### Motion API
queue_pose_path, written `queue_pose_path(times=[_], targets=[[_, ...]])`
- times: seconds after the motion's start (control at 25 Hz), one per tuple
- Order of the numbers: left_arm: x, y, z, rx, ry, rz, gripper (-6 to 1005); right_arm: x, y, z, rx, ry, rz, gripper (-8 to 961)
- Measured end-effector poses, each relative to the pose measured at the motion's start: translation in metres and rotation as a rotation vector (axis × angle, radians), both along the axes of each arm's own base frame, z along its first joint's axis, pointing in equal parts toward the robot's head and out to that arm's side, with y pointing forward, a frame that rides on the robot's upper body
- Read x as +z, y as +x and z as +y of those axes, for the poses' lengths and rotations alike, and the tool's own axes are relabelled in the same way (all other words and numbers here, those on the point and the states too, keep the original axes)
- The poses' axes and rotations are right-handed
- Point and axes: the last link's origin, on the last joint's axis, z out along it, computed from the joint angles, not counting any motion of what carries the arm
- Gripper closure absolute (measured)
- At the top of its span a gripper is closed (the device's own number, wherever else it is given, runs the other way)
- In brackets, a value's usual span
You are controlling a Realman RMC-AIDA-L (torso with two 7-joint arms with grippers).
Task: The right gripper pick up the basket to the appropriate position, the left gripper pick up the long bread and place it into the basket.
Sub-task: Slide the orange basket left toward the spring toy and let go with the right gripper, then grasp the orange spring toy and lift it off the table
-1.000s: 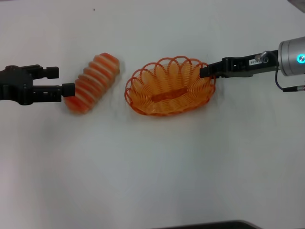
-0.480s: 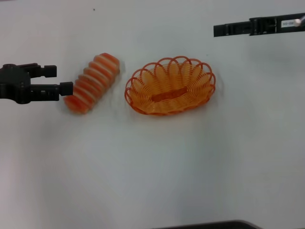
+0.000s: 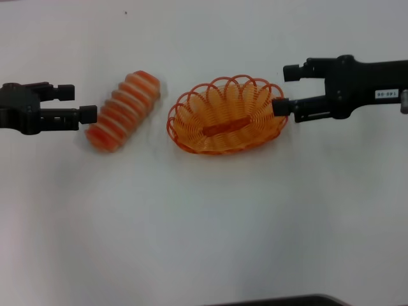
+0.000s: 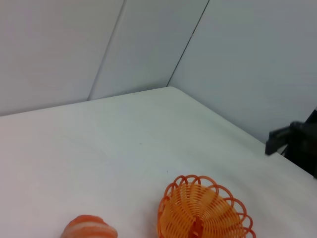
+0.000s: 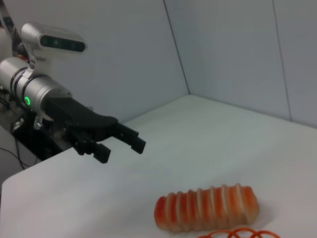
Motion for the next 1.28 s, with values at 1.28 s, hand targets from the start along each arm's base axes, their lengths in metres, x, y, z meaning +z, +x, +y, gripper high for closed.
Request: queue_pose_path(times=[1.28], targets=[[-0.046, 0.076, 0.051, 0.185, 0.141, 0.423, 98, -0.015, 0.009, 0.004, -0.019, 0.018, 0.019, -6]])
